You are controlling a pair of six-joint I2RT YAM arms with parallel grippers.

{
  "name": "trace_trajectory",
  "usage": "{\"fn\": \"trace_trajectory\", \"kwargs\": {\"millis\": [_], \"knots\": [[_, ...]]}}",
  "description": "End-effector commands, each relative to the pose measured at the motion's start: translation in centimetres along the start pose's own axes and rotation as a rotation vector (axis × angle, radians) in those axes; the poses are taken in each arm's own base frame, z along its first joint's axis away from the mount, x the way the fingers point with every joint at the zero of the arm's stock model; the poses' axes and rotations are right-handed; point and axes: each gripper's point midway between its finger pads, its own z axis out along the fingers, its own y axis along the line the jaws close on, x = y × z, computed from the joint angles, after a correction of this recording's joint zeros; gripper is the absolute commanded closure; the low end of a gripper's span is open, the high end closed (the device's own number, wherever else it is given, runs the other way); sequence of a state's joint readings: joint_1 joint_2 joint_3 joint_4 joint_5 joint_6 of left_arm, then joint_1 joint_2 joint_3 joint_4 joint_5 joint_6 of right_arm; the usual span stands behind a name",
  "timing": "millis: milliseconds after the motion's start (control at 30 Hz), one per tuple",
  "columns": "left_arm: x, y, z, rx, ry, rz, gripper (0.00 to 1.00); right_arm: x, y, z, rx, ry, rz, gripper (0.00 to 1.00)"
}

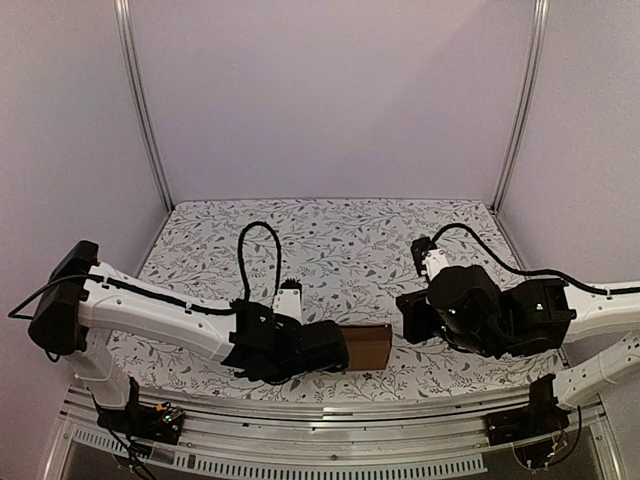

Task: Fold the paper box

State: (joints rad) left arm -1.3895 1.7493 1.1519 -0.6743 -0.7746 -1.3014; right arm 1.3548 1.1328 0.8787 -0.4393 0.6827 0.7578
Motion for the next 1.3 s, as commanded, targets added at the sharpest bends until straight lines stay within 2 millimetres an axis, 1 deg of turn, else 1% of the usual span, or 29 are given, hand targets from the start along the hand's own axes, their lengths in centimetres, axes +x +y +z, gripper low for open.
{"fn": "trace_trajectory", "kwargs": {"millis": [0,100,167,233,300,367,533,600,667,767,800,900,933,1033,1067,1167,1200,1267], "knots": [[4.7,0.5,1.2,-0.026,0.151,0.09,1.0,-1.4,2.3,1.9,-0.091,0.046,-0.069,1.0],[4.6,0.4,1.3,-0.025,0.15,0.093,1.0,-0.9,3.1,3.7,-0.097,0.08,-0.088,1.0],[4.7,0.4,1.3,-0.026,0.152,0.093,1.0,-0.2,3.3,4.9,-0.091,0.093,-0.098,1.0],[4.7,0.4,1.3,-0.027,0.153,0.094,1.0,1.1,3.2,6.1,-0.07,0.12,-0.117,1.0],[4.8,0.5,1.3,-0.028,0.153,0.096,1.0,3.0,2.9,7.4,-0.051,0.157,-0.134,1.0],[4.7,0.5,1.3,-0.027,0.153,0.093,1.0,4.6,2.5,8.2,-0.04,0.181,-0.131,1.0],[4.9,0.3,1.4,-0.023,0.157,0.101,1.0,9.0,0.6,9.5,-0.011,0.247,-0.081,1.0],[5.0,0.2,1.5,-0.023,0.161,0.104,1.0,10.5,0.2,9.6,-0.006,0.27,-0.072,1.0],[5.0,0.2,1.4,-0.021,0.163,0.103,1.0,11.5,-0.1,9.7,0.013,0.282,-0.079,1.0],[5.0,0.2,1.2,-0.015,0.172,0.103,1.0,12.0,-0.1,9.8,0.024,0.284,-0.084,1.0],[5.0,0.2,1.1,-0.013,0.176,0.104,0.93,12.0,-0.1,9.9,0.023,0.284,-0.083,1.0],[5.0,0.4,0.4,-0.001,0.186,0.126,0.8,11.8,0.1,10.0,0.022,0.279,-0.087,1.0],[5.0,0.5,0.0,0.006,0.185,0.135,0.75,11.8,0.1,10.0,0.022,0.277,-0.092,1.0],[5.0,0.7,-1.2,0.043,0.182,0.185,0.56,11.5,0.2,10.0,0.023,0.269,-0.094,1.0],[5.0,0.7,-1.6,0.058,0.185,0.207,0.52,11.5,0.2,10.0,0.024,0.269,-0.096,1.0],[5.5,0.8,-2.9,0.116,0.221,0.256,0.42,11.4,0.2,10.0,0.024,0.265,-0.101,1.0],[5.8,0.6,-3.2,0.14,0.238,0.279,0.4,11.3,0.2,10.0,0.024,0.264,-0.105,1.0],[5.6,0.0,-4.2,0.21,0.256,0.315,0.4,11.2,0.1,10.0,0.027,0.259,-0.107,1.0]]}}
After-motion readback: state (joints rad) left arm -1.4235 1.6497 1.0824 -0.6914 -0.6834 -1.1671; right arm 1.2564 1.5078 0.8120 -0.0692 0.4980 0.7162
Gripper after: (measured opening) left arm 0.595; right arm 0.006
